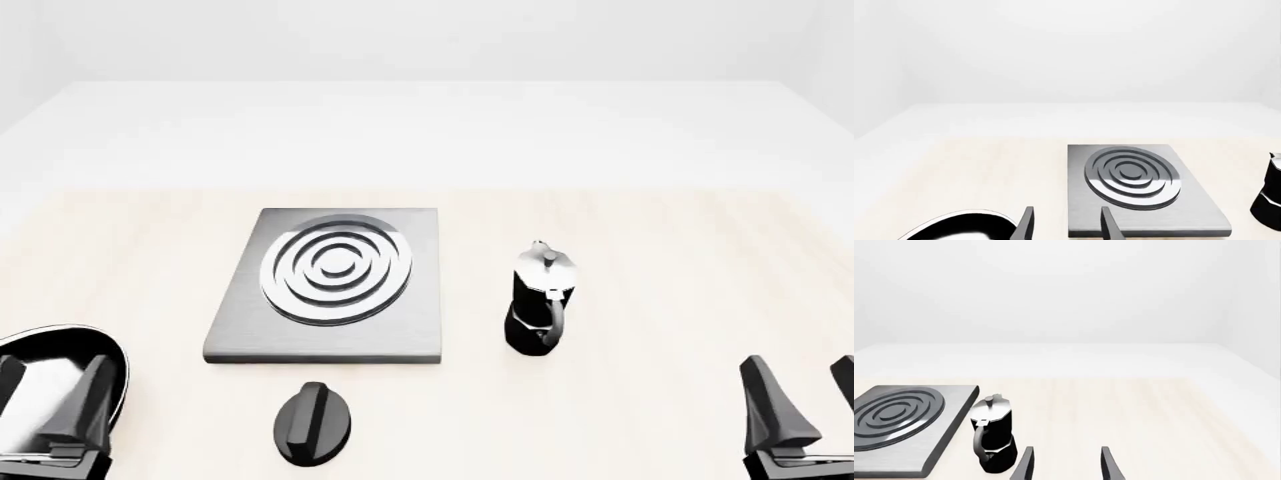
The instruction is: Turn on the stove.
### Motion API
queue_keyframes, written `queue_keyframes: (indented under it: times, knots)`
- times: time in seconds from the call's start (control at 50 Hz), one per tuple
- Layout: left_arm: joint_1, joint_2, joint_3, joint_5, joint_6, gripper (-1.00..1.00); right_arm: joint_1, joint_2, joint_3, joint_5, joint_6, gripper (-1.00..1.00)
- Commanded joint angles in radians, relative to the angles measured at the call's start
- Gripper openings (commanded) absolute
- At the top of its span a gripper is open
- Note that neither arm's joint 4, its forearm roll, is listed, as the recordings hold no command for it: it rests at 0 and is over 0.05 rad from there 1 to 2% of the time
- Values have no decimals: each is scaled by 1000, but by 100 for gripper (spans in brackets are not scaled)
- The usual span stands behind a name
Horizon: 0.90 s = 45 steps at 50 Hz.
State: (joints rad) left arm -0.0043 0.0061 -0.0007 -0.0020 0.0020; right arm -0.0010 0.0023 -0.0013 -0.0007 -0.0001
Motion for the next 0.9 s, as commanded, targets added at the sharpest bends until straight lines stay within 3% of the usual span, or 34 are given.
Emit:
queue_keyframes:
  times: [0.02,0.04,0.06,0.08,0.1,0.12,0.18,0.26,0.4,0.42,0.7,0.72,0.82,0.9]
  knots:
    - [-43,92,-1,-50,12,100,0,19,-2,-12,-3,100]
    - [-37,119,0,-69,5,100,0,30,-1,-20,-5,100]
    - [-77,393,-1,-245,-2,100,-7,4,-3,-3,-9,100]
    - [-77,393,-1,-245,-2,100,-7,4,-3,-3,-9,100]
    - [-90,541,-8,-336,-13,100,-6,4,-2,-3,-12,100]
    - [-101,602,-8,-375,-21,100,-6,4,-2,-3,-12,100]
    - [-150,687,-24,-402,-11,100,-5,7,-1,-4,-12,100]
    - [-199,689,-42,-377,21,100,-6,6,-1,-3,-13,100]
    - [-263,844,-76,-422,63,100,-6,7,-2,-4,-17,100]
    - [-316,887,-126,-386,-20,100,-7,2,-2,-4,-17,100]
    - [-437,992,-229,-315,-58,100,-9,7,-3,-4,-21,100]
    - [-464,1031,-234,-323,-97,100,-8,6,-2,-4,-21,100]
    - [-480,1076,-233,-351,-121,100,-9,4,-3,-3,-16,100]
    - [-509,1124,-237,-371,-221,100,-11,2,-3,-2,-13,100]
